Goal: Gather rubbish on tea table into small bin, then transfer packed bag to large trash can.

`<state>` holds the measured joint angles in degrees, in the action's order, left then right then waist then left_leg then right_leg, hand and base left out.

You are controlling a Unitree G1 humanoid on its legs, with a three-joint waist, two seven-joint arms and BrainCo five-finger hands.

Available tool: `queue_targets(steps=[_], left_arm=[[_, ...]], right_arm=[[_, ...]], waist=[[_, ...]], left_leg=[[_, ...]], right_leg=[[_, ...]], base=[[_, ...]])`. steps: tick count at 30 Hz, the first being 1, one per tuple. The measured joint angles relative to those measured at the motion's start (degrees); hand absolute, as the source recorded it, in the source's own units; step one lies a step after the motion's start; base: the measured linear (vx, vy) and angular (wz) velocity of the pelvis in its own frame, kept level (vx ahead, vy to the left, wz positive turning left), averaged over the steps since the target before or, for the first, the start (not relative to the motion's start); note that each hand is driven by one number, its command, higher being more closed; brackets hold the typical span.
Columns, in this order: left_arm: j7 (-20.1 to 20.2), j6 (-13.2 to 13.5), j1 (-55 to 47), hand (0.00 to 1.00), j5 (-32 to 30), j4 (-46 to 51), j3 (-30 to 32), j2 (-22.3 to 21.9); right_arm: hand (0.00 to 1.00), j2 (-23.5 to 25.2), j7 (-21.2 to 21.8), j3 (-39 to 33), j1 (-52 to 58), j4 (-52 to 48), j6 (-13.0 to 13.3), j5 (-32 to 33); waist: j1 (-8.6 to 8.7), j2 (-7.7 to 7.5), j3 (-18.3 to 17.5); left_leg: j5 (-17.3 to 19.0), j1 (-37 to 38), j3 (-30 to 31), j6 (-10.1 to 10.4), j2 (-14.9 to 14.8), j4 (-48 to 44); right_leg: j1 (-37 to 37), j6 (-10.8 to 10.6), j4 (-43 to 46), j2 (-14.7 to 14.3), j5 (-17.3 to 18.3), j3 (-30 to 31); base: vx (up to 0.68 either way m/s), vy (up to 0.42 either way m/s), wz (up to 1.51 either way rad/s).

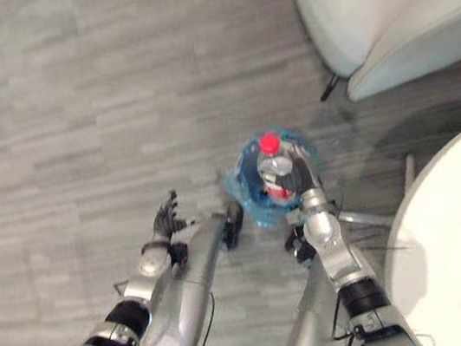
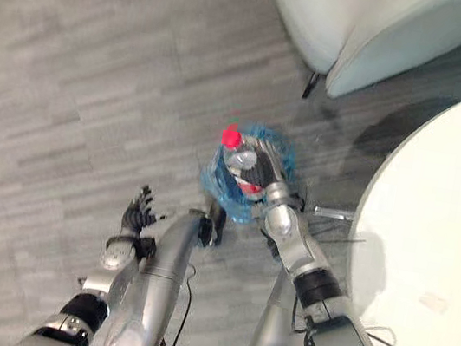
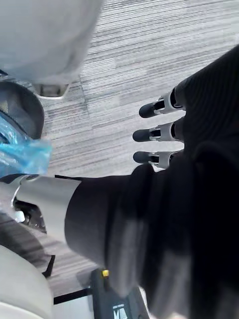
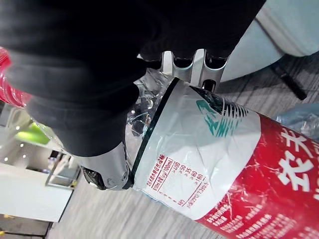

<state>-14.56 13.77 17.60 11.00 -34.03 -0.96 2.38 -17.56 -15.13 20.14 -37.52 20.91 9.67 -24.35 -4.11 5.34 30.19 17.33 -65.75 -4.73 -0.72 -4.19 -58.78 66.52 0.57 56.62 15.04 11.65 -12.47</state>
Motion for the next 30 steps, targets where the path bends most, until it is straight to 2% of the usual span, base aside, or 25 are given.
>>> queue_targets(steps=[2, 3, 8, 9, 16, 21, 26, 30], left_arm=[[-0.7, 0.7, 1.7, 0.00, 0.6, 3.0, 1.2, 0.1], [-0.9, 1.2, 2.5, 0.00, 0.7, 4.1, 1.9, 0.2], [-1.9, 1.3, 3.8, 0.00, 2.4, 5.8, 2.8, 0.9], [-1.9, 1.1, 3.8, 0.00, 2.5, 6.7, 2.8, 1.0], [-1.8, 1.0, 3.8, 0.00, 3.1, 7.5, 2.8, 1.6], [-1.7, 1.0, 3.8, 0.00, 3.0, 7.5, 2.8, 1.8], [-1.6, 0.5, 3.7, 0.00, 2.9, 7.2, 2.8, 2.3], [-1.6, 0.5, 2.9, 0.00, 2.8, 6.4, 2.9, 3.7]], right_arm=[[1.00, -0.5, -1.4, -0.1, -2.9, 0.2, -1.2, -0.6], [1.00, -0.9, -1.9, -0.2, -4.3, 0.5, -1.4, -0.9], [1.00, -1.5, -4.1, -2.3, -8.7, 3.4, -3.1, -0.6], [0.00, -1.6, -5.0, -2.7, -9.6, 4.1, -3.7, -0.4], [0.00, -2.8, -7.1, -4.0, -10.4, 4.1, -3.9, -0.4], [0.00, -2.2, -8.4, -4.5, -5.7, -4.8, -3.5, -1.1], [0.00, -1.8, -8.1, -4.2, 2.2, -12.3, -1.6, -4.0], [0.00, -1.8, -6.0, -3.0, 7.8, -14.2, -0.6, -8.5]], waist=[[-0.29, -0.25, 0.2], [-1.02, -0.35, 0.3], [-1.73, -0.43, 0.4], [-1.80, -0.43, 0.4], [-1.51, -0.46, 0.4], [-1.28, -0.79, 0.3], [-1.04, -2.75, 0.4], [0.03, -4.28, 0.3]], left_leg=[[-0.7, -5.7, -0.1, 0.4, -0.5, -2.4], [-1.1, -8.5, -0.1, 0.7, -0.8, -3.7], [-1.7, -14.5, 0.5, 0.2, -0.9, -6.5], [-1.7, -15.2, 0.6, 0.2, -0.9, -6.8], [-1.9, -15.9, 0.6, 0.4, -0.9, -6.2], [-2.0, -15.6, 0.8, 0.6, -1.5, -6.1], [-2.3, -13.6, 0.9, 0.7, -1.7, -5.0], [-2.9, -11.9, 1.0, 1.1, -1.7, -2.2]], right_leg=[[5.8, 0.3, 3.2, 0.7, 0.3, 0.0], [8.5, 0.7, 4.7, 0.9, 0.6, 0.0], [14.5, 0.5, 8.2, 1.3, 1.3, 0.3], [15.1, 0.5, 8.4, 1.3, 1.4, 0.3], [16.2, 0.4, 8.4, 1.2, 1.5, 0.4], [15.7, 0.5, 8.1, 0.8, 1.5, -0.2], [13.5, 0.5, 6.7, 0.4, 1.5, -0.5], [11.6, 0.3, 4.4, -0.1, 1.4, -0.9]], base=[[-0.13, -0.091, 0.24], [-0.09, -0.029, 0.06], [-0.06, 0.012, 0.05], [-0.06, 0.035, 0.02], [-0.06, 0.033, 0.00], [-0.05, 0.019, -0.03], [-0.05, 0.024, -0.01], [-0.05, 0.018, 0.04]])
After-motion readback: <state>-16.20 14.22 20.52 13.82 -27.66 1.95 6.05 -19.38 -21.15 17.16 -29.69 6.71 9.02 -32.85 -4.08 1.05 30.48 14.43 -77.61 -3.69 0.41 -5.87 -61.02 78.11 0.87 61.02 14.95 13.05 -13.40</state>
